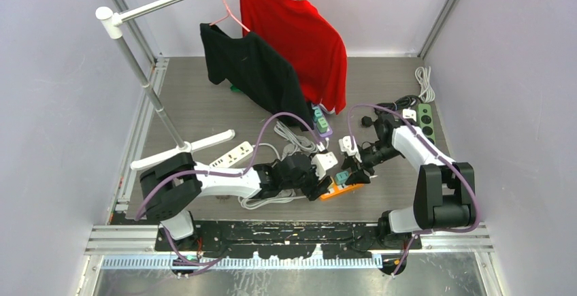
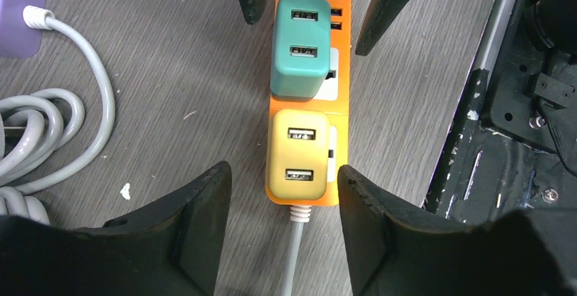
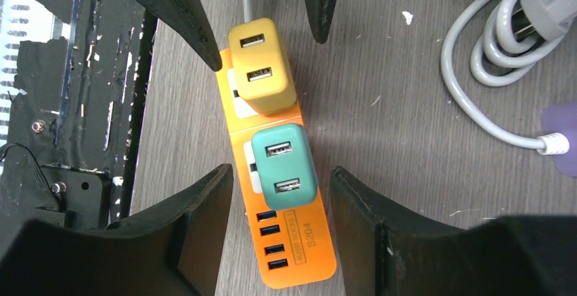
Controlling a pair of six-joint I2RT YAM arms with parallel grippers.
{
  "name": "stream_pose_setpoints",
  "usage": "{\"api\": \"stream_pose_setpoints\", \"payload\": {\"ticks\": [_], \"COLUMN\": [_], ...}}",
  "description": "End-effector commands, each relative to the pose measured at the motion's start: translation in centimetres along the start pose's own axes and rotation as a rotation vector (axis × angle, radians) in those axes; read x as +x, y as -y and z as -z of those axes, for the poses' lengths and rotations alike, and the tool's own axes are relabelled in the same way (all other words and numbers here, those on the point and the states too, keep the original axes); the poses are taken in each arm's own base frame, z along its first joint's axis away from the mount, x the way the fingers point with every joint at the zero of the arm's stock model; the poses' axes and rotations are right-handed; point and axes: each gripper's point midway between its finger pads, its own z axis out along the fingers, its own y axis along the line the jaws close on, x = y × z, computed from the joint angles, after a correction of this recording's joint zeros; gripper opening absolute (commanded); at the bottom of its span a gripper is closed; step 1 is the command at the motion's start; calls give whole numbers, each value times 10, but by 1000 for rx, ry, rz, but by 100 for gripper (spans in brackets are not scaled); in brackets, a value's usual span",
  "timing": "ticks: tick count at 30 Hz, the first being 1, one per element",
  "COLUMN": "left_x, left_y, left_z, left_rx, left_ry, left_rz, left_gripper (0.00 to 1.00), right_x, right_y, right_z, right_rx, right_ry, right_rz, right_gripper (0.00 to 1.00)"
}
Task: Pull the plug off the socket
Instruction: Remove the plug from the socket.
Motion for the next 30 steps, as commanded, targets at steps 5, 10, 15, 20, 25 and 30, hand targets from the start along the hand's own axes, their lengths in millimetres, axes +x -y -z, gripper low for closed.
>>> {"api": "stream_pose_setpoints", "payload": {"ticks": [5, 10, 15, 20, 25, 30], "left_x": [-35, -37, -33, -31, -26, -14], "left_y": [4, 5, 7, 8, 10, 14], "left_z": [-8, -12, -16, -16, -15, -17], "left_rx": [16, 19, 27, 35, 49, 75], "left_ry": [99, 102, 90, 86, 73, 48], "left_rz": [-3, 10, 17, 18, 16, 15], "left_gripper": [54, 48, 41, 20, 0, 0], "right_x": [2, 2, 3, 0, -4, -7], "right_y": [3, 1, -3, -11, -18, -24], "right_z": [-8, -9, -10, -10, -10, -14], "right_rx": [1, -2, 0, -4, -9, -24], "right_ry": [-8, -10, -12, -3, 17, 39], "right_rz": [-2, -1, 5, 8, 4, -3], "right_gripper": [56, 49, 41, 32, 22, 16]}}
